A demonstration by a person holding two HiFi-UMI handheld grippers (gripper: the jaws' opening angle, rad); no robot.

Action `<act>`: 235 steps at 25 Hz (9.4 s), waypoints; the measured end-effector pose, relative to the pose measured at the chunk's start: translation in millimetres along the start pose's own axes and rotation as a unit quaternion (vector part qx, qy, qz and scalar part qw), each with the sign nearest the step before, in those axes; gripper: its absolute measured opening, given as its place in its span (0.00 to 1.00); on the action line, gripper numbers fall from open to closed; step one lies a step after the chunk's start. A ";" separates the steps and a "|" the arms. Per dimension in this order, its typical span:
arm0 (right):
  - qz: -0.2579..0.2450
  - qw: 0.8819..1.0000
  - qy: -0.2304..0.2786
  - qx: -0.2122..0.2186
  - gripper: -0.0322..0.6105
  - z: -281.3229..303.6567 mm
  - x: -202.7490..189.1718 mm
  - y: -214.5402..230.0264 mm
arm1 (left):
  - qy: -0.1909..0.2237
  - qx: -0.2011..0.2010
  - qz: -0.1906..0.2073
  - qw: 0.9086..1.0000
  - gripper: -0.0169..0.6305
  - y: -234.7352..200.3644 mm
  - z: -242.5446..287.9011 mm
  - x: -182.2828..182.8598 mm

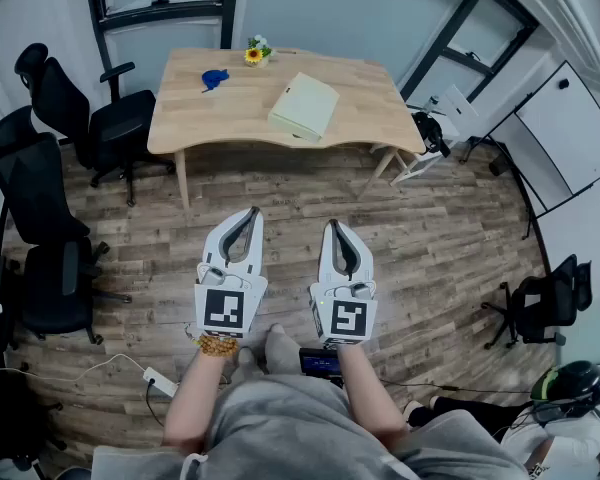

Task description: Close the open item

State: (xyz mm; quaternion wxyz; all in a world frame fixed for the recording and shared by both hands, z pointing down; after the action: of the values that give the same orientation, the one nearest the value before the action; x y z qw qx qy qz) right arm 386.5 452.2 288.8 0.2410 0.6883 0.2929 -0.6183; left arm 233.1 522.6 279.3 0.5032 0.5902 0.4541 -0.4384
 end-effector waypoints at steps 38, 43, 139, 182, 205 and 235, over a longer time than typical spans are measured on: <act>0.039 0.995 -0.047 -0.082 0.07 366.5 -109.1 128.1 | -0.050 -0.103 -0.019 0.993 0.04 -173.4 373.0 -158.7; 0.012 0.990 -0.056 -0.127 0.07 413.9 -111.6 139.9 | -0.056 -0.151 -0.041 0.986 0.04 -199.9 432.2 -184.9; -0.001 0.934 -0.300 -0.193 0.11 532.8 -306.4 236.3 | -0.301 -0.464 -0.206 0.807 0.15 -170.5 665.2 -441.2; 0.317 0.910 -0.234 -0.129 0.12 506.6 -317.8 233.0 | -0.420 -0.386 -0.306 0.762 0.24 -177.1 599.0 -542.1; 0.252 0.910 -0.323 -0.066 0.13 521.4 -342.6 203.9 | -0.441 -0.316 -0.338 0.769 0.22 -169.3 627.7 -541.6; 0.158 0.863 -0.479 -0.024 0.14 538.9 -402.0 155.2 | -0.444 -0.313 -0.376 0.751 0.22 -164.7 613.3 -544.8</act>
State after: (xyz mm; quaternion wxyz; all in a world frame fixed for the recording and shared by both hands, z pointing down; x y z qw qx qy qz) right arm 87.1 -74.7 618.8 0.4628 0.3386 0.0435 -0.8181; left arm -75.7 -124.2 711.0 0.5996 -0.0793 0.4769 -0.6378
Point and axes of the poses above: the fingertips, and each gripper's own axes: z forward along the fingers, y to its right, x out of its top, the point moved 6 cm from there along -z, backward along the fingers, and after that the axes turned 10 degrees about z, right-handed, at the moved point
